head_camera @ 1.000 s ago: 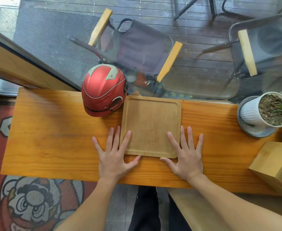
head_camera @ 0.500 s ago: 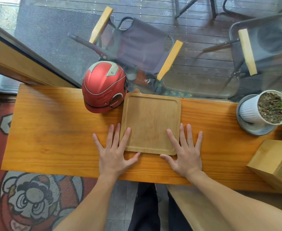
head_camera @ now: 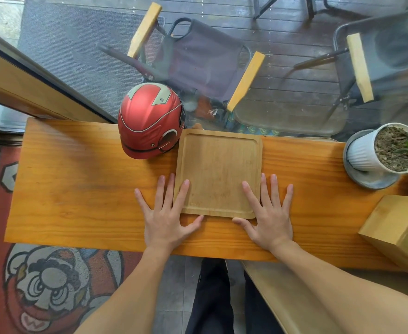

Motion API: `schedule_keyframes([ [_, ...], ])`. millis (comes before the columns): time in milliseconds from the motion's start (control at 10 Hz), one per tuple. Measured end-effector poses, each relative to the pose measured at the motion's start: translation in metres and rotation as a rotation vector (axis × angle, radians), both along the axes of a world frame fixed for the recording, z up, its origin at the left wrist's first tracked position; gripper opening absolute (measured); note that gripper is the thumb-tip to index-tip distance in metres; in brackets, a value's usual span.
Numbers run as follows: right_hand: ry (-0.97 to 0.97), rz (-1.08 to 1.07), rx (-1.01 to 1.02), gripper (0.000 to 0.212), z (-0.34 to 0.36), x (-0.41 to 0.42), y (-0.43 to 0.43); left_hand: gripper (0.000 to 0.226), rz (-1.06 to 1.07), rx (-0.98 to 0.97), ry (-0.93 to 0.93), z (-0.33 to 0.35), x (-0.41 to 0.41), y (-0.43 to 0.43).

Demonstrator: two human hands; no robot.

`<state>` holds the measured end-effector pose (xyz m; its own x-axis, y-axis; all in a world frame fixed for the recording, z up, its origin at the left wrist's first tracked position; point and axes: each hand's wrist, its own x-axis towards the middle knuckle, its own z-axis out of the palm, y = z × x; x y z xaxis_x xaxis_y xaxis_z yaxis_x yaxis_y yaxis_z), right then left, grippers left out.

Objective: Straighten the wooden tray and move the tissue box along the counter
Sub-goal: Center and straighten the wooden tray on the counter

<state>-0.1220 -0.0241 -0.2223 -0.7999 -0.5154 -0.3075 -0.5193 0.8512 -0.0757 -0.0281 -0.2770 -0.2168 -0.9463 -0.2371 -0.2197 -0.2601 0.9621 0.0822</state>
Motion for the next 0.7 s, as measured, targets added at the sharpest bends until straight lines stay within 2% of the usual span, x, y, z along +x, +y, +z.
schedule_keyframes([
  [400, 0.027, -0.004, -0.045, 0.088, -0.0035, 0.0006, 0.0, 0.093, -0.003, 0.006, 0.025, -0.0032, 0.0018, -0.0002],
  [700, -0.022, -0.021, -0.049, 0.086, 0.0049, 0.0032, -0.0002, 0.092, -0.003, 0.054, 0.014, -0.001, 0.004, 0.0015],
])
